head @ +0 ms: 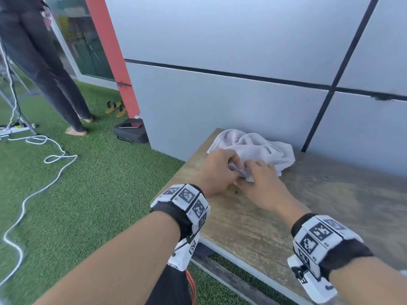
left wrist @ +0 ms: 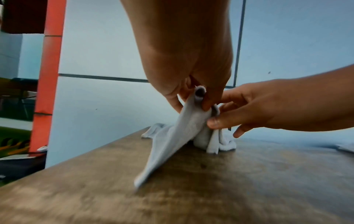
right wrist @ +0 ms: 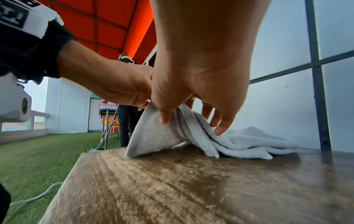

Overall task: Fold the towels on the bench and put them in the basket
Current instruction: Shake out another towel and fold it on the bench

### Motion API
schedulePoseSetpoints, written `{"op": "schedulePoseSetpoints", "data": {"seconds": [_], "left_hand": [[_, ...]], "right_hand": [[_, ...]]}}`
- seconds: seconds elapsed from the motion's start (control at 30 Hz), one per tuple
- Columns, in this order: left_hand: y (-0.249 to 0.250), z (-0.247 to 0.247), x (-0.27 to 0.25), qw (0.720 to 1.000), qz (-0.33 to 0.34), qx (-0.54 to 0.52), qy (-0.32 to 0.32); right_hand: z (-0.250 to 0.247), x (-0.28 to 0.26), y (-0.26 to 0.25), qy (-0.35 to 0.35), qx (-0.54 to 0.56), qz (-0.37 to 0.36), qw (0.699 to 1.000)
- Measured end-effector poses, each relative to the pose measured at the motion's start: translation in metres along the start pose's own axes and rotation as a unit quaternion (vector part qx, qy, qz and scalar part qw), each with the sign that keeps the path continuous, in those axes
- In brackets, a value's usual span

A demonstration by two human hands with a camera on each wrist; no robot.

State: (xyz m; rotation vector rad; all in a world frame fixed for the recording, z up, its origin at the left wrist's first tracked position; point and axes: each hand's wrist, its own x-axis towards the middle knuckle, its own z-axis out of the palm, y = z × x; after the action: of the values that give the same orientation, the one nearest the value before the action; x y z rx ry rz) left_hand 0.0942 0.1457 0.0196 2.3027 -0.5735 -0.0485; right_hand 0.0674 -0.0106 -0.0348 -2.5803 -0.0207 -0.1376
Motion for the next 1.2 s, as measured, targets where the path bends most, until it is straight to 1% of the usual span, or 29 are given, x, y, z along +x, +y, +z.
{"op": "schedulePoseSetpoints", "data": {"seconds": [0.07, 0.13, 0.2, 0.27, 0.33, 0.4, 0.47, 0.5, 0.53, 0.57, 0.63, 0.67, 0.73, 0.8, 0.87, 0.9, 0.93, 1.0, 1.03, 1.07, 1.1, 1.17, 1.2], "left_hand": [[0.014, -0.002, 0.0, 1.0, 0.025, -0.014, -0.003], [0.021, 0.0, 0.003, 0.999, 0.034, -0.033, -0.003], [0.026, 0.005, 0.006, 0.999, 0.02, -0.034, -0.022], [0.031, 0.011, 0.009, 0.999, 0.003, -0.006, -0.044], [0.04, 0.017, 0.009, 0.999, -0.003, 0.025, -0.043], [0.058, 0.019, 0.007, 1.0, 0.005, 0.007, -0.007], [0.081, 0.022, 0.005, 0.998, 0.033, -0.04, 0.029], [0.094, 0.025, 0.003, 0.997, 0.051, -0.059, 0.026], [0.107, 0.028, 0.002, 0.995, 0.074, -0.069, 0.01], [0.12, 0.033, 0.0, 0.992, 0.1, -0.074, -0.017], [0.146, 0.044, -0.005, 0.985, 0.143, -0.071, -0.064], [0.157, 0.05, -0.007, 0.983, 0.162, -0.053, -0.071], [0.171, 0.06, -0.008, 0.977, 0.205, -0.004, -0.058], [0.176, 0.066, -0.008, 0.971, 0.231, 0.029, -0.043], [0.174, 0.071, -0.007, 0.969, 0.234, 0.065, -0.033], [0.173, 0.073, -0.007, 0.971, 0.225, 0.081, -0.029], [0.17, 0.075, -0.008, 0.975, 0.208, 0.082, -0.018], [0.168, 0.078, -0.01, 0.985, 0.168, 0.037, 0.001], [0.17, 0.079, -0.013, 0.987, 0.159, 0.004, 0.003], [0.172, 0.082, -0.015, 0.987, 0.157, -0.025, -0.002], [0.178, 0.084, -0.019, 0.986, 0.161, -0.043, -0.013], [0.193, 0.088, -0.026, 0.98, 0.184, -0.059, -0.04], [0.201, 0.09, -0.028, 0.977, 0.198, -0.063, -0.05]], "right_hand": [[-0.015, -0.004, 0.0, 0.039, 0.022, -0.016, 0.999], [-0.034, -0.011, 0.0, 0.073, 0.055, -0.019, 0.996], [-0.053, -0.021, 0.0, 0.114, 0.068, -0.012, 0.991], [-0.071, -0.032, 0.002, 0.164, 0.081, -0.004, 0.983], [-0.09, -0.044, 0.009, 0.212, 0.092, 0.018, 0.973], [-0.107, -0.058, 0.02, 0.226, 0.084, 0.041, 0.97], [-0.121, -0.075, 0.032, 0.205, 0.076, 0.061, 0.974], [-0.127, -0.086, 0.035, 0.182, 0.064, 0.063, 0.979], [-0.131, -0.094, 0.038, 0.15, 0.054, 0.051, 0.986], [-0.135, -0.102, 0.038, 0.135, 0.052, 0.041, 0.989], [-0.142, -0.115, 0.036, 0.148, 0.042, 0.023, 0.988], [-0.146, -0.118, 0.037, 0.167, 0.033, 0.022, 0.985], [-0.156, -0.127, 0.041, 0.193, 0.001, 0.051, 0.98], [-0.167, -0.139, 0.049, 0.21, -0.022, 0.067, 0.975], [-0.18, -0.153, 0.056, 0.239, -0.012, 0.085, 0.967], [-0.186, -0.161, 0.06, 0.257, 0.001, 0.098, 0.961], [-0.192, -0.168, 0.066, 0.277, 0.011, 0.113, 0.954], [-0.2, -0.179, 0.077, 0.305, 0.033, 0.144, 0.941], [-0.203, -0.185, 0.081, 0.306, 0.046, 0.148, 0.939], [-0.204, -0.19, 0.083, 0.292, 0.053, 0.141, 0.945], [-0.204, -0.195, 0.082, 0.255, 0.06, 0.127, 0.957], [-0.2, -0.199, 0.076, 0.173, 0.034, 0.092, 0.98], [-0.197, -0.199, 0.072, 0.154, 0.016, 0.075, 0.985]]}}
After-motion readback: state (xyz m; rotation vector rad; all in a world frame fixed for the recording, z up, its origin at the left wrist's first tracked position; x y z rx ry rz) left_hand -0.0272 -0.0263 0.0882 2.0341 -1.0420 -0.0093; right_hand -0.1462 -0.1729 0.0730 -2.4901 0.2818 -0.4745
